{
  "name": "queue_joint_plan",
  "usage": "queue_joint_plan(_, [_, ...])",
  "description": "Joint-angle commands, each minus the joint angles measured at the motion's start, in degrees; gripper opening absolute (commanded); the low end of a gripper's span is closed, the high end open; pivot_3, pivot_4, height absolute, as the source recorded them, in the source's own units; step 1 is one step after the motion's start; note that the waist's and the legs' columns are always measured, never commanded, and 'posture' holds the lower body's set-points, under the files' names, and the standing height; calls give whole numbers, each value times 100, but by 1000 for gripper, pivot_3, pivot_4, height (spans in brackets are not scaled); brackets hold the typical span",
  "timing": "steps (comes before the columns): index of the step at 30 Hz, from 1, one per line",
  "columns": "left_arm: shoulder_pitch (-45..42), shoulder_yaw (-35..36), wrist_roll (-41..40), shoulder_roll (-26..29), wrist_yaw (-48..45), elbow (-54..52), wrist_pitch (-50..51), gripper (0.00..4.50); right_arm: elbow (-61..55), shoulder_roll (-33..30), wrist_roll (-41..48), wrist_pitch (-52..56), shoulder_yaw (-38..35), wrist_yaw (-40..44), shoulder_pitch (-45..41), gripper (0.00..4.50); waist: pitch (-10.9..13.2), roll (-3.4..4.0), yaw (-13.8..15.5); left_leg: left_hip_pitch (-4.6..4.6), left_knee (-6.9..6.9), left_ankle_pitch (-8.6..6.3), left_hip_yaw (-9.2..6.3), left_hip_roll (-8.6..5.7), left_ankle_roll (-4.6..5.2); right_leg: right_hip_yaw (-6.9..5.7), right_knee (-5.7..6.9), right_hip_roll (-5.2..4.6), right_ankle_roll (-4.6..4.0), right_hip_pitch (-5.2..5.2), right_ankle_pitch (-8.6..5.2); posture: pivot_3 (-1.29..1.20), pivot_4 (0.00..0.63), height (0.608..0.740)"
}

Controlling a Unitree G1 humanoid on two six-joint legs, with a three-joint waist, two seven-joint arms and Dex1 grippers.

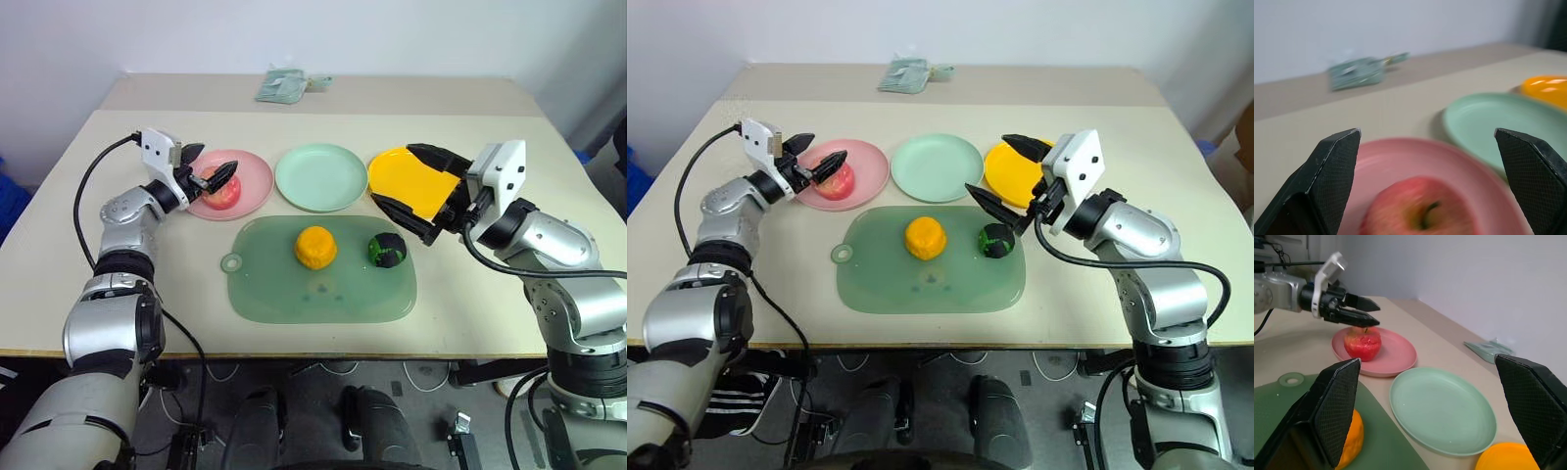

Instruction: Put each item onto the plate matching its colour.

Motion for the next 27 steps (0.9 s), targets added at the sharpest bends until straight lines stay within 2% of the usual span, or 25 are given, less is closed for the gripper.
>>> queue_joint_plan(1, [-13, 98, -479, 173, -1205, -784, 148, 4472, -146, -108, 164, -2, -174, 118, -41, 4500, 0, 0, -1, 0, 0, 0, 0, 0, 0, 0, 0, 0, 0, 0, 0, 0, 150, 740])
queue_joint_plan(3, [128, 32, -638, 175, -1720, -1127, 456, 4472, -137, -109, 192, 21, -171, 141, -44, 4500, 0, 0, -1, 0, 0, 0, 0, 0, 0, 0, 0, 0, 0, 1, 0, 0, 150, 740])
queue_joint_plan(11, [849, -186, -1078, 305, -2781, -2420, 1782, 4472, -165, -106, 234, 105, -163, 156, -60, 4500, 0, 0, -8, 1, 0, 0, -2, 1, 0, 1, 2, 2, -1, 0, -1, 0, 150, 740])
queue_joint_plan(17, [1084, -206, -1171, 433, -2988, -2782, 2117, 4472, -187, -160, 224, 107, -129, 199, -3, 4500, 0, 0, 2, 1, 1, 0, -4, 1, 0, 1, 1, 2, -2, 1, -1, 0, 150, 740])
queue_joint_plan(21, [1380, -335, -1250, 604, -3312, -3202, 2571, 4472, -331, -107, 299, 425, 115, 153, -15, 4500, 0, 0, -7, 1, 0, 0, -4, 1, 0, 2, 1, 1, -2, 0, -1, 0, 150, 740])
queue_joint_plan(27, [1810, -391, -1203, 895, -3448, -3604, 2641, 4472, -472, 27, 153, 880, 629, -83, -233, 4500, 0, 1, -21, 1, 1, 0, -6, 2, 0, 2, 3, 2, -4, -1, -3, 0, 150, 740])
